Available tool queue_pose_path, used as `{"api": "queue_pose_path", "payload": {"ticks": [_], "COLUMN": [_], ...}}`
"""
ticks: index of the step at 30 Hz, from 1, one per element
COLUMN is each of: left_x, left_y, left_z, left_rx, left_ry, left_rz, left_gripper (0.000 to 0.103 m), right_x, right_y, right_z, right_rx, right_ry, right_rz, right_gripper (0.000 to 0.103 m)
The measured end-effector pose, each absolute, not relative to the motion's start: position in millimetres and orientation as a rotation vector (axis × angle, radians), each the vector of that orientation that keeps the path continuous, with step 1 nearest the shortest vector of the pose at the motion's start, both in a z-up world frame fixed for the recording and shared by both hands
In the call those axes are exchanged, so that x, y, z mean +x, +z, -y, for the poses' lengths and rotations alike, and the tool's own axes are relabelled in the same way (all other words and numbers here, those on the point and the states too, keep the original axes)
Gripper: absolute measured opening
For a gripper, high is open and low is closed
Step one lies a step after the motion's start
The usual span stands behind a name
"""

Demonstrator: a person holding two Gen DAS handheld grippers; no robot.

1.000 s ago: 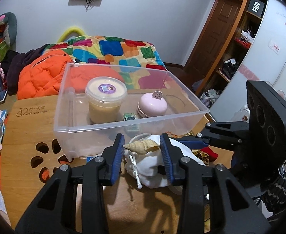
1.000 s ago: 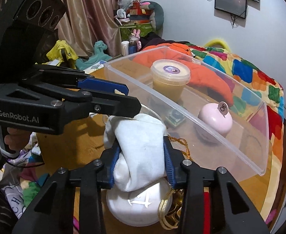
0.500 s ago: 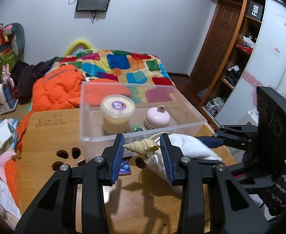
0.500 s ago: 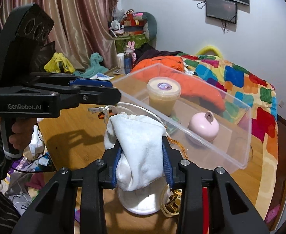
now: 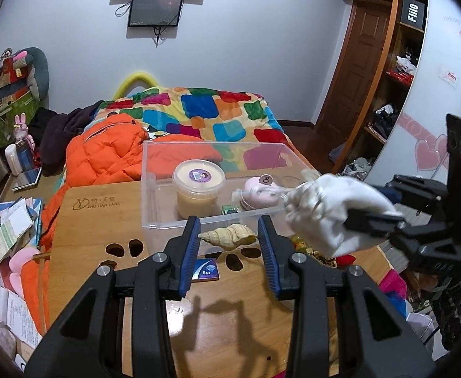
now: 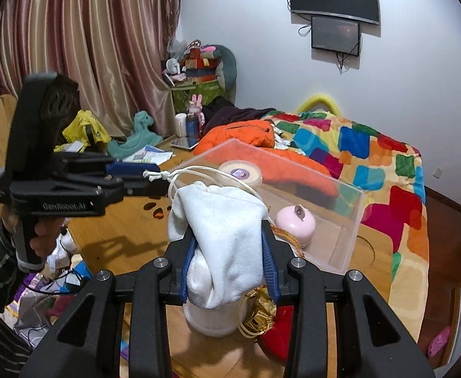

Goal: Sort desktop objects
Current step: 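Lift the white pouch with the right tool and lower it into the box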

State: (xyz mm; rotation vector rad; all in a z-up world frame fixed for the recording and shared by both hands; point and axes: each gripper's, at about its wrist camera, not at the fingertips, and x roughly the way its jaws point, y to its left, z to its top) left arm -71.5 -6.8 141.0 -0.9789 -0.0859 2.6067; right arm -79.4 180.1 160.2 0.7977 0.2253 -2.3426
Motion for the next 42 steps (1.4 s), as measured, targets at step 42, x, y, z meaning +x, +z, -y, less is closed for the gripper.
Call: {"api": "queue_pose_path", "payload": {"ticks": [42], "left_x": [-138.0], "left_y": [128.1], "left_z": [-18.0], "left_rx": [-1.018], "left_ry": [2.586], "left_rz": [0.028], "left_gripper": [0.037], "right_x": [-153.7], "right_y": [145.1], "right_z": [-204.8], "right_rx": [0.857], "right_ry": [-2.427], "right_rz": [-0.118], "right_gripper": [0.033]}}
